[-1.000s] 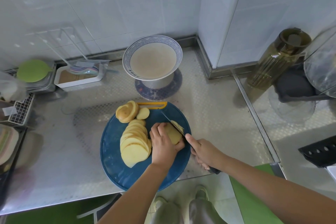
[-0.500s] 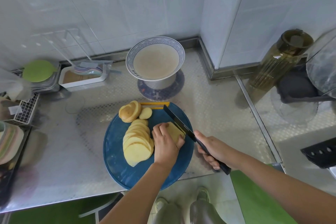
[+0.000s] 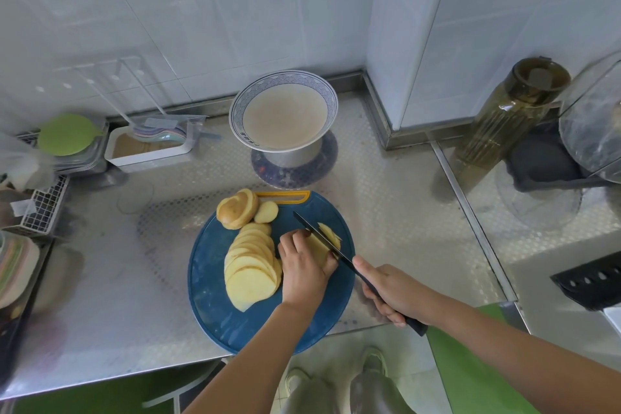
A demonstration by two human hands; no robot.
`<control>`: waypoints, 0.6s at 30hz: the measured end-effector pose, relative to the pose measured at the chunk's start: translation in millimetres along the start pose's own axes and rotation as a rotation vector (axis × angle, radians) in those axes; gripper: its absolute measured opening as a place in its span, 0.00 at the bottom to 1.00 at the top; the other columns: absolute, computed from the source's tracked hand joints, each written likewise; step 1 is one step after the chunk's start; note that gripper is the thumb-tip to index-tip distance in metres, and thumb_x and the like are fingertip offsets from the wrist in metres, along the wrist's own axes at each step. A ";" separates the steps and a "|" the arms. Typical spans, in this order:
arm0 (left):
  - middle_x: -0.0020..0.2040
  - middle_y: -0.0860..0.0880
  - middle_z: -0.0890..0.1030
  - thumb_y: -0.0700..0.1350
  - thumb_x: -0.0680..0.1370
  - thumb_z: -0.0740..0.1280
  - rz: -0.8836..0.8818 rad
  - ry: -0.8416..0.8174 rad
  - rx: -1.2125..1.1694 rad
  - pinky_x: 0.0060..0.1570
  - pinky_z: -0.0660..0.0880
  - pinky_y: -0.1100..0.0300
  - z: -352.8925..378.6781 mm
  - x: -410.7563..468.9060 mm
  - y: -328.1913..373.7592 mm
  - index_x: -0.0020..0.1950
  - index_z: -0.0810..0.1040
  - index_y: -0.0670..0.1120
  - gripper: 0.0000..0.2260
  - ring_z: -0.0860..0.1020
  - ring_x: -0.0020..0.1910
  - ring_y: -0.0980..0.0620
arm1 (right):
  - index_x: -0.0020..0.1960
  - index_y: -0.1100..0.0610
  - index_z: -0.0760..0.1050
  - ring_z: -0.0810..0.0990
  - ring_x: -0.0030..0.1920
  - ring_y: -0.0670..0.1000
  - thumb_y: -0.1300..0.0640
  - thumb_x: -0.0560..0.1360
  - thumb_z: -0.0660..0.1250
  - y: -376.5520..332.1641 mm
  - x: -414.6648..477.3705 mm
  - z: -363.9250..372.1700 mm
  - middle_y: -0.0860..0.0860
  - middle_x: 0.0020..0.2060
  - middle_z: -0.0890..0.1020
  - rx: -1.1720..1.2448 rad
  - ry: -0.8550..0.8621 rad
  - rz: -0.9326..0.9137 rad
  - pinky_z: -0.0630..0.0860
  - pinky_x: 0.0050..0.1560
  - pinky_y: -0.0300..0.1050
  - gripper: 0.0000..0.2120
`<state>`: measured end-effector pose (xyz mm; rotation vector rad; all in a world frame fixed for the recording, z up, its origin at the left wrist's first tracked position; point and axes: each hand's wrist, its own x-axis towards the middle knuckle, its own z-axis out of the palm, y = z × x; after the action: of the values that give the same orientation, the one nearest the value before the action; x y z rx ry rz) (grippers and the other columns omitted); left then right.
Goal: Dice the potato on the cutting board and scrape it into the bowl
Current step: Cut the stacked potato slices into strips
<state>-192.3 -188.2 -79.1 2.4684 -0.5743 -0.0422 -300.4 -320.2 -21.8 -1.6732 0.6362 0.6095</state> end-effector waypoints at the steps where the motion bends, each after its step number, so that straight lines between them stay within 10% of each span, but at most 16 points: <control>1: 0.51 0.38 0.72 0.53 0.69 0.66 -0.001 -0.002 0.000 0.52 0.73 0.48 0.6 0.3 -0.3 0.56 0.72 0.36 0.25 0.74 0.48 0.40 | 0.30 0.56 0.62 0.63 0.17 0.50 0.31 0.78 0.47 0.2 0.1 0.1 0.49 0.16 0.65 -0.007 0.000 0.001 0.68 0.33 0.47 0.32; 18: 0.52 0.36 0.72 0.43 0.64 0.78 0.006 -0.013 -0.007 0.50 0.74 0.47 5.3 1.1 -1.9 0.58 0.72 0.34 0.28 0.74 0.49 0.36 | 0.31 0.54 0.58 0.62 0.16 0.47 0.32 0.80 0.45 -8.0 -2.6 12.1 0.46 0.17 0.61 -0.112 0.065 0.026 0.66 0.28 0.41 0.30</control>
<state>-191.4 -190.2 -84.4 2.4610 -0.5858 -0.0582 -297.4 -306.8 -16.6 -1.7978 0.6813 0.6213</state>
